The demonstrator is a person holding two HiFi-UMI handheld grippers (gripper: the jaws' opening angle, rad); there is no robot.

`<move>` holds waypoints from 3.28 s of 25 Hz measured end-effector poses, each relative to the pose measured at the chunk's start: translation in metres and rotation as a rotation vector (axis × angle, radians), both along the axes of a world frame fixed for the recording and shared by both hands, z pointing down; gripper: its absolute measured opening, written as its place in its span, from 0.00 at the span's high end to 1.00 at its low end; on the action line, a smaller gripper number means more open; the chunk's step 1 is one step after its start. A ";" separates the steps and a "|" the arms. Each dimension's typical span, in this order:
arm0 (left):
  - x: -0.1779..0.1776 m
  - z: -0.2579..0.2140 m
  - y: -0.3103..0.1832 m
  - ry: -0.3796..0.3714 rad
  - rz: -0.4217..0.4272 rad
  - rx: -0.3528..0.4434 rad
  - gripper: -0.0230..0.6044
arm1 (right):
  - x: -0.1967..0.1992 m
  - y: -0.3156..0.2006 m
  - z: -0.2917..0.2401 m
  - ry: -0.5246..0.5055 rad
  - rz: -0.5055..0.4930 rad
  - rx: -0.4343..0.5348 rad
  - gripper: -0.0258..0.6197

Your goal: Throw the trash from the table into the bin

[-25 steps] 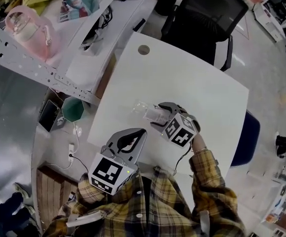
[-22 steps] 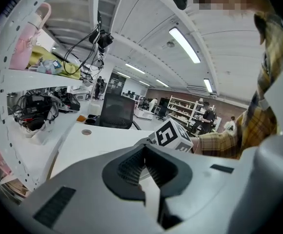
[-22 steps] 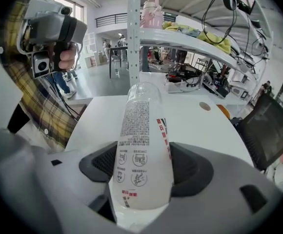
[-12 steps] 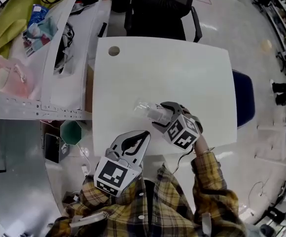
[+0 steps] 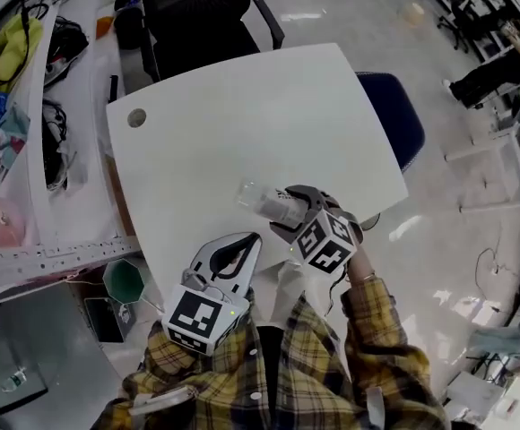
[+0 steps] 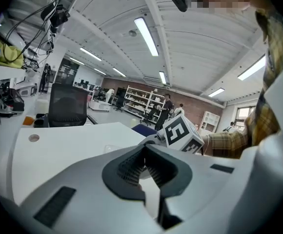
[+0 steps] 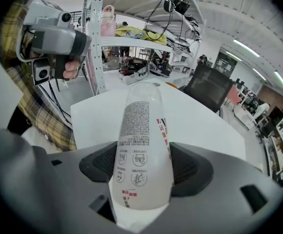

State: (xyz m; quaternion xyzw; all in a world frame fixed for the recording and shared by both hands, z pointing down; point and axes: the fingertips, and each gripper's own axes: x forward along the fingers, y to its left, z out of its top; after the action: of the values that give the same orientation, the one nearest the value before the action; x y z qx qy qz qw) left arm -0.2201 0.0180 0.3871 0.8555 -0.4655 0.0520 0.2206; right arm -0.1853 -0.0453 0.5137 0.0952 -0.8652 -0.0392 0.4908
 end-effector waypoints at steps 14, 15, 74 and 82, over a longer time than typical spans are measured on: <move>0.115 -0.024 -0.030 -0.023 0.055 0.069 0.95 | 0.130 -0.013 -0.036 -0.104 0.165 0.049 0.48; 0.130 -0.026 -0.032 -0.027 0.060 0.077 0.95 | 0.145 -0.014 -0.037 -0.112 0.174 0.052 0.48; 0.564 0.019 -0.198 -0.044 0.362 -0.052 0.95 | 0.605 -0.153 0.050 -0.154 0.609 -0.188 0.48; 0.577 0.030 -0.218 -0.046 0.124 -0.081 0.95 | 0.613 -0.165 0.077 -0.118 0.403 -0.272 0.48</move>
State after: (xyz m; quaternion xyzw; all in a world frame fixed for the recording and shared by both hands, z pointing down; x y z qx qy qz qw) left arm 0.3568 -0.1999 0.4171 0.8715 -0.4142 0.1040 0.2409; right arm 0.4275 -0.2101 0.5902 0.2013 -0.8532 0.1818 0.4456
